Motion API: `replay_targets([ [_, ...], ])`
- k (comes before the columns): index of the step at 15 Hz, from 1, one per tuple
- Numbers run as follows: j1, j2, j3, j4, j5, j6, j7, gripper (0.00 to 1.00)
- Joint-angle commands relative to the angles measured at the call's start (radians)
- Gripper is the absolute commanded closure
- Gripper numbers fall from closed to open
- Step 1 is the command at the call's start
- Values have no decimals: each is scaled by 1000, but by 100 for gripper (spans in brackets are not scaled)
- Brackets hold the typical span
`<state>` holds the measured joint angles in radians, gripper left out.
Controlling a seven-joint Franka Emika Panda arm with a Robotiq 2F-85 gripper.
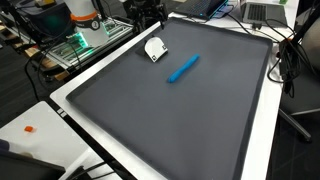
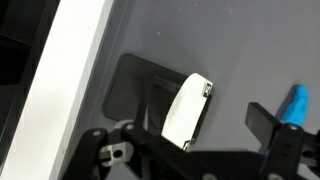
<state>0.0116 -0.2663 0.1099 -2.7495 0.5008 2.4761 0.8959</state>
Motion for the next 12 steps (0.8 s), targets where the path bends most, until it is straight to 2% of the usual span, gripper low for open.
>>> replay_targets([
  [1,25,80,-3,0,37,73,32,0],
  [5,28,137,-7,6,35,98,70,0],
  [12,41,188,-12,20,136,132,68,0],
])
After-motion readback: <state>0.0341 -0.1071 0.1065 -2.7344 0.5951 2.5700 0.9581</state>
